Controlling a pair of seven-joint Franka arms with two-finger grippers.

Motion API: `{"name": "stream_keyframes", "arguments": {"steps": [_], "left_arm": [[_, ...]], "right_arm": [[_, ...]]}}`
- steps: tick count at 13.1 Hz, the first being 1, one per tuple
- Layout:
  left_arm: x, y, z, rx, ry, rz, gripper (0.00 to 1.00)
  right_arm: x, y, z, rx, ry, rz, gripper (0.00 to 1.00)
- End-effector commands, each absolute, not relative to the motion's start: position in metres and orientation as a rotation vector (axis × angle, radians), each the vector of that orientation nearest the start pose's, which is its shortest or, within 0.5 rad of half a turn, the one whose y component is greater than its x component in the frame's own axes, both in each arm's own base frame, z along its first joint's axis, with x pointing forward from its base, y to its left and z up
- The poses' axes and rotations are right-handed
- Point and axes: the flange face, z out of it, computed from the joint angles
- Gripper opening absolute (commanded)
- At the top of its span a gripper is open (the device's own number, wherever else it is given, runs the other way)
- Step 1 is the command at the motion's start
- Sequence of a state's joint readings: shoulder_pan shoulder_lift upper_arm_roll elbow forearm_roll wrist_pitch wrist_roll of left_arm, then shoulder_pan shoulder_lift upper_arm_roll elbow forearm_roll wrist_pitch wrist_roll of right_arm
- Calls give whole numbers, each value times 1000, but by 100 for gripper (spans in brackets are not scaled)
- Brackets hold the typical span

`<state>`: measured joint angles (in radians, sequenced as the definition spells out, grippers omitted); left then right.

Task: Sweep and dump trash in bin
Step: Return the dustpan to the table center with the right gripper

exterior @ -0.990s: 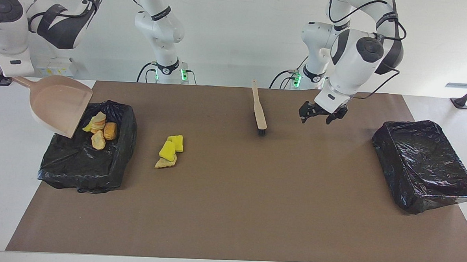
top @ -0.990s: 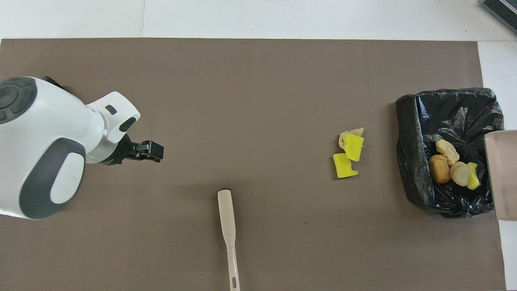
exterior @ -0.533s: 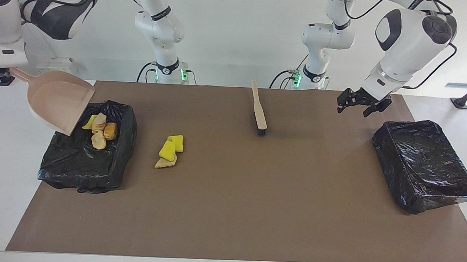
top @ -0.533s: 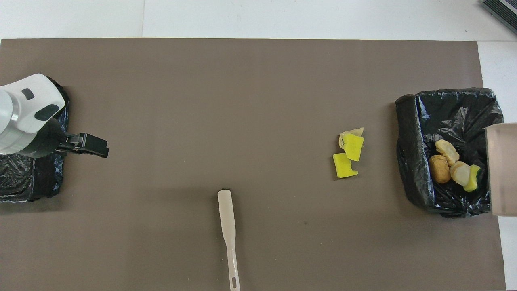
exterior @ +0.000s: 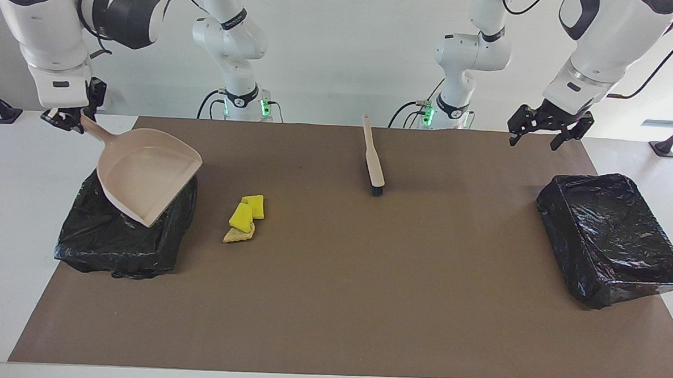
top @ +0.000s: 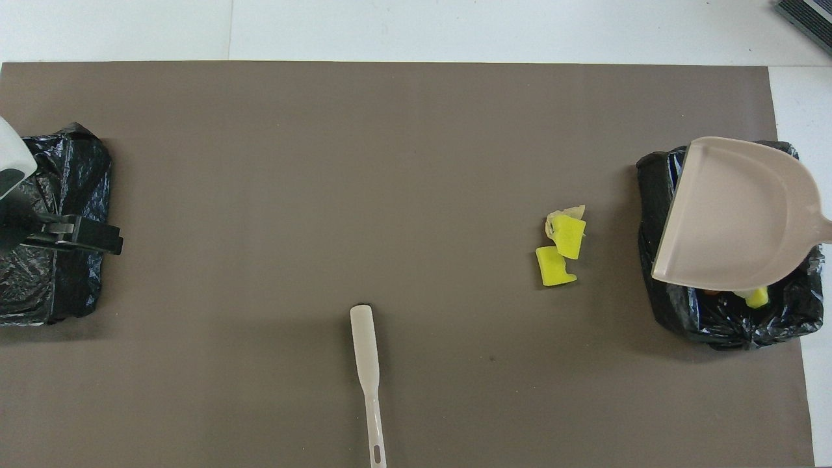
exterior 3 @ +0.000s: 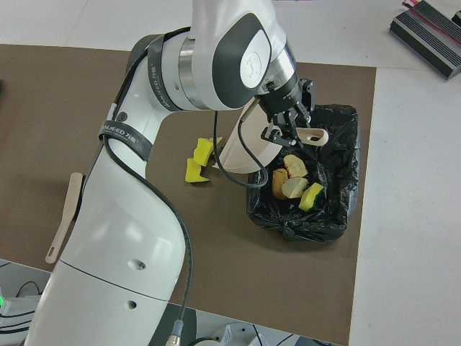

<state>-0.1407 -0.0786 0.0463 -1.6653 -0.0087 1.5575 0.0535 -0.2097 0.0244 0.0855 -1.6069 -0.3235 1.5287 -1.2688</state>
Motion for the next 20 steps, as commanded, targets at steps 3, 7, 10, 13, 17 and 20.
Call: {"name": "stream_keyframes", "arguments": {"steps": [3, 7, 10, 13, 17, 20], "left_arm": [[528, -45, 624, -3125, 286, 46, 100], [527, -51, 622, -3123, 308, 53, 100], [526, -44, 629, -3126, 286, 29, 100], [525, -49, 629, -3123, 293, 31, 100], [526, -52, 627, -3124, 296, 36, 100], [523, -53, 625, -3125, 303, 43, 100]], "right_arm": [[550, 21, 595, -2933, -1274, 261, 0], [552, 102, 580, -3016, -700, 175, 0], [557, 167, 556, -2999, -369, 168, 0], [560, 241, 522, -2943, -88, 188, 0], [545, 333, 458, -2921, 66, 171, 0], [545, 368, 410, -2910, 102, 135, 0]]}}
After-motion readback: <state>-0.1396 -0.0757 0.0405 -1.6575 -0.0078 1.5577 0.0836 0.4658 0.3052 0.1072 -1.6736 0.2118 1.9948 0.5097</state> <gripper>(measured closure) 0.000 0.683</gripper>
